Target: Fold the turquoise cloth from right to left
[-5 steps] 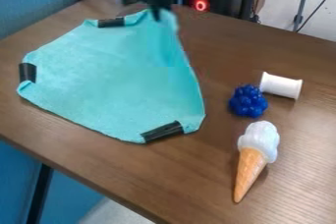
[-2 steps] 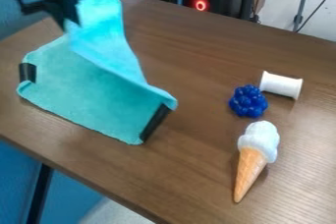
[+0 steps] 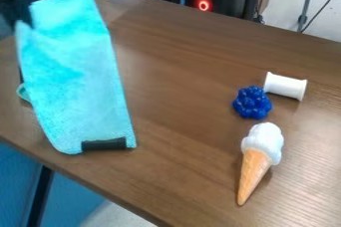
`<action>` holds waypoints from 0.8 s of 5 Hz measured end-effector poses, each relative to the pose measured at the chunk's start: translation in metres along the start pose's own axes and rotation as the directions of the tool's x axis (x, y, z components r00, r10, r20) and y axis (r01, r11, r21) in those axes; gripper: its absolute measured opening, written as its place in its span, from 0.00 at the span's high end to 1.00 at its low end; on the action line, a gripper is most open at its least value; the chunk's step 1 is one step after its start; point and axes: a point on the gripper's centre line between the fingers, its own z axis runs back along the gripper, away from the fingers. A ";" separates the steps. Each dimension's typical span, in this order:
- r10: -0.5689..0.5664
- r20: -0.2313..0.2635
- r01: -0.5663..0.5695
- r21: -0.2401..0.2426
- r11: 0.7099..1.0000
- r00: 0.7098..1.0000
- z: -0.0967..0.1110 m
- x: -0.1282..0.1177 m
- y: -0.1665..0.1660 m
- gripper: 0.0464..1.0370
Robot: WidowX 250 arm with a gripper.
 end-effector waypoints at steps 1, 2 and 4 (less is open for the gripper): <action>0.055 -0.102 -0.036 0.180 0.983 0.993 0.012 -0.001 0.024 0.80; 0.080 -0.094 -0.059 0.209 0.976 0.992 0.016 -0.001 0.027 0.53; -0.012 -0.040 0.018 0.143 0.990 0.999 0.051 0.016 0.002 0.03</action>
